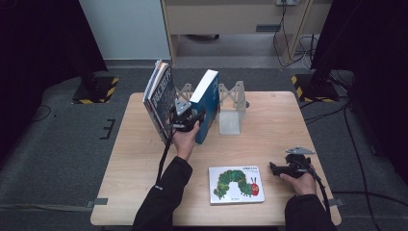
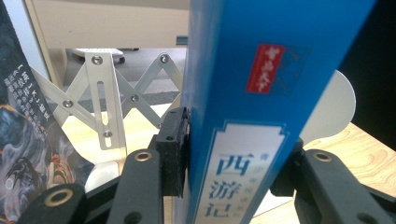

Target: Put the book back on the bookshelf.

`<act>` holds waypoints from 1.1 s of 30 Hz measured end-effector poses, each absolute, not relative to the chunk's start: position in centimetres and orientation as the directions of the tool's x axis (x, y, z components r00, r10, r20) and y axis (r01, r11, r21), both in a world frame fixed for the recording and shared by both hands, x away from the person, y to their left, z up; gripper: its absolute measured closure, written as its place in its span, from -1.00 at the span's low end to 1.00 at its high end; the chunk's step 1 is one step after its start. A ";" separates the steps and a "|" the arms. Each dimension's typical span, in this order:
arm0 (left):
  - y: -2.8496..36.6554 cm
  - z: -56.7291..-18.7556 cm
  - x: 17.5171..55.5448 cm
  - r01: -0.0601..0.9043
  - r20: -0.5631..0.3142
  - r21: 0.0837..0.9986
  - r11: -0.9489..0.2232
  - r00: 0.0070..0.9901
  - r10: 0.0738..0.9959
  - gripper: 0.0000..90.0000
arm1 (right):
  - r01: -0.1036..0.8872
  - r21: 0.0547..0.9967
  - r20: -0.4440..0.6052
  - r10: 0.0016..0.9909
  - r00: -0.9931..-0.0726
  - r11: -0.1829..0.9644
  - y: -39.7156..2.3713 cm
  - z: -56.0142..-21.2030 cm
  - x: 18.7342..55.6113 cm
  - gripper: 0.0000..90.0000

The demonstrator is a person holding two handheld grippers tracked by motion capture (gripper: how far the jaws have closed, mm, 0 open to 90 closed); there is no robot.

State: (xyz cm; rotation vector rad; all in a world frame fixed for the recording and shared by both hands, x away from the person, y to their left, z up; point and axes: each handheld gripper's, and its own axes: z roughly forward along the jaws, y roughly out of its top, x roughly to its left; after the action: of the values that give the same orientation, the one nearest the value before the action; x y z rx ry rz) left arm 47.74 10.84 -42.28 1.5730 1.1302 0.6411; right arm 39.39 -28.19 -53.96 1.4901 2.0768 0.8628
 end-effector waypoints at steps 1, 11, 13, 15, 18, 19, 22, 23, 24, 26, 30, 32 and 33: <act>10.7 -42.3 47.8 0.340 -0.142 0.941 -0.006 0.410 0.901 0.26 | 0.672 0.706 0.005 0.947 -0.322 0.224 -28.2 -54.0 39.4 -0.98; 9.6 -42.5 48.4 0.316 -0.118 0.948 -0.026 0.428 0.896 0.19 | 0.672 0.705 0.004 0.946 -0.324 0.227 -28.2 -54.0 39.4 -0.98; 9.9 -42.8 48.1 0.316 -0.139 0.949 -0.007 0.437 0.889 0.17 | 0.672 0.705 0.004 0.946 -0.324 0.227 -28.2 -54.0 39.4 -0.98; 10.2 -43.0 47.5 0.315 -0.140 0.949 -0.008 0.444 0.885 0.16 | 0.672 0.705 0.004 0.946 -0.324 0.227 -28.2 -54.0 39.4 -0.98; 10.6 -43.3 46.9 0.320 -0.154 0.947 0.000 0.454 0.877 0.19 | 0.672 0.705 0.004 0.946 -0.324 0.227 -28.2 -54.0 39.4 -0.98; 10.8 -43.4 46.8 0.321 -0.160 0.947 0.005 0.458 0.874 0.19 | 0.672 0.705 0.004 0.946 -0.324 0.227 -28.2 -54.0 39.4 -0.98; 10.8 -43.3 46.9 0.328 -0.162 0.945 0.003 0.459 0.874 0.20 | 0.672 0.705 0.003 0.946 -0.324 0.227 -28.2 -54.0 39.4 -0.98; 10.7 -43.2 46.9 0.331 -0.159 0.944 -0.002 0.458 0.875 0.20 | 0.672 0.705 0.003 0.946 -0.324 0.227 -28.2 -54.0 39.4 -0.98; 10.6 -43.1 47.0 0.337 -0.155 0.941 -0.010 0.458 0.875 0.20 | 0.671 0.705 0.003 0.946 -0.324 0.228 -28.2 -54.0 39.4 -0.98; 10.4 -42.9 47.2 0.341 -0.152 0.940 -0.017 0.462 0.874 0.19 | 0.672 0.705 0.004 0.946 -0.324 0.227 -28.2 -54.0 39.4 -0.98; 9.6 -42.9 47.4 0.337 -0.148 0.941 -0.023 0.471 0.870 0.16 | 0.672 0.705 0.004 0.946 -0.324 0.227 -28.2 -54.0 39.4 -0.98; 9.2 -42.9 47.5 0.343 -0.150 0.939 -0.025 0.473 0.868 0.15 | 0.671 0.705 0.004 0.946 -0.324 0.228 -28.2 -54.0 39.4 -0.98; 9.1 -42.9 47.5 0.344 -0.151 0.939 -0.025 0.475 0.867 0.15 | 0.672 0.705 0.004 0.946 -0.324 0.227 -28.2 -54.0 39.4 -0.98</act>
State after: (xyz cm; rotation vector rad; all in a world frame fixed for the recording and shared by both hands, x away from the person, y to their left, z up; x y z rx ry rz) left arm 47.50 9.07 -42.85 1.6035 1.0725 0.5838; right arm 39.38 -28.16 -53.96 1.4879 2.0788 0.8609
